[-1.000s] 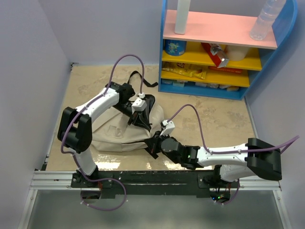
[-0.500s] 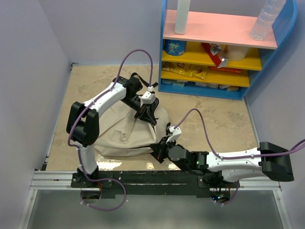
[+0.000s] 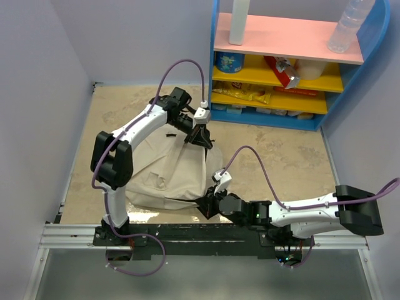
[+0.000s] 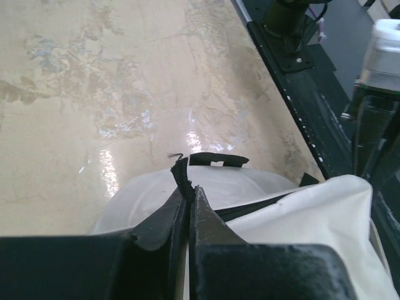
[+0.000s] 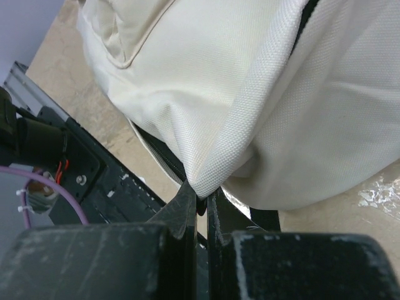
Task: Pack the student bag
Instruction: Zip the student bag at the center of the board.
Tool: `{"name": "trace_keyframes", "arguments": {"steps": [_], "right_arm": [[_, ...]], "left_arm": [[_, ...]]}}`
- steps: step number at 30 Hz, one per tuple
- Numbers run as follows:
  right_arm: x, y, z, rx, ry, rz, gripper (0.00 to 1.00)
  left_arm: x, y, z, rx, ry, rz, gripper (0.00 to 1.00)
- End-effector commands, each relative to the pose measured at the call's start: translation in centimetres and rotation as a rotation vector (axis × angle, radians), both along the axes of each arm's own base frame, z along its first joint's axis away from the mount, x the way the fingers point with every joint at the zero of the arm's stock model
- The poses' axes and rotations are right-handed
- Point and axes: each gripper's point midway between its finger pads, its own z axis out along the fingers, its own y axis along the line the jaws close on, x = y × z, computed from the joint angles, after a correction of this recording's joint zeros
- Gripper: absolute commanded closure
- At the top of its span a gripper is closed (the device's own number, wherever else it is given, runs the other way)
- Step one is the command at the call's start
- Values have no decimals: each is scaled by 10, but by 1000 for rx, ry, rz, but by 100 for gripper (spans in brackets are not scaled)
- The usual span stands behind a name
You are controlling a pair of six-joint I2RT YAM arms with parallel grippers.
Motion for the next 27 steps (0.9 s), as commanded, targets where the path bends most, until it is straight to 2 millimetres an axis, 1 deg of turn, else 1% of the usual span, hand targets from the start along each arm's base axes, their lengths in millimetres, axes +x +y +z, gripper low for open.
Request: {"name": "trace_keyframes", "arguments": {"steps": [1, 2, 5, 6, 7, 8, 9, 10, 11, 12, 13, 14, 15, 16, 18, 19, 21, 22, 24, 25, 26, 27], "right_arm": [[-37, 10, -7, -72, 16, 210, 100], [-40, 14, -5, -74, 9, 229, 100], [-57, 27, -6, -99, -12, 327, 99], [-59, 29, -6, -115, -14, 336, 94], [-54, 23, -12, -168, -18, 298, 80], [-47, 24, 1, -159, -31, 257, 76], [-39, 18, 8, -162, -43, 209, 73], [-23, 4, 14, -194, -88, 124, 63], [-15, -4, 28, -172, -116, 78, 56], [-6, -14, 55, -103, -150, 22, 47], [0, -26, 63, -99, -174, -19, 30], [13, -39, 71, -90, -208, -98, 22], [18, -50, 87, -36, -218, -135, 10], [25, -57, 91, -34, -232, -165, 2], [37, -70, 96, -20, -245, -231, 1], [48, -75, 96, -24, -246, -265, 1], [57, -67, 93, -31, -244, -246, 1], [70, -71, 87, -54, -238, -277, 1], [78, -63, 88, -71, -252, -256, 1], [83, -59, 78, -118, -256, -254, 1], [86, -55, 81, -125, -266, -256, 2], [91, -52, 81, -141, -283, -253, 5]], "left_arm": [[51, -13, 26, -94, -164, 62, 96], [55, -14, 27, -94, -169, 73, 96], [67, -16, 17, -68, -173, 101, 97], [70, -16, 15, -63, -172, 109, 97], [71, -16, 12, -60, -159, 110, 97], [68, -15, 9, -54, -144, 105, 97], [63, -15, 9, -59, -133, 90, 97], [59, -13, 7, -58, -124, 81, 97], [53, -11, 6, -56, -114, 71, 97], [49, -10, 6, -60, -103, 64, 97], [44, -8, 6, -58, -98, 61, 97], [40, -6, 7, -60, -93, 57, 97], [36, -5, 7, -60, -88, 54, 97], [32, -3, 8, -62, -85, 52, 97], [24, -3, 10, -72, -70, 42, 97], [19, -3, 9, -73, -61, 34, 97], [14, -5, 9, -78, -43, 26, 97], [9, -9, 11, -82, -41, 14, 97], [6, -12, 13, -85, -40, 9, 97], [2, -16, 15, -89, -40, -2, 97], [1, -18, 18, -95, -40, -3, 97], [-2, -20, 19, -96, -42, -8, 97]]}}
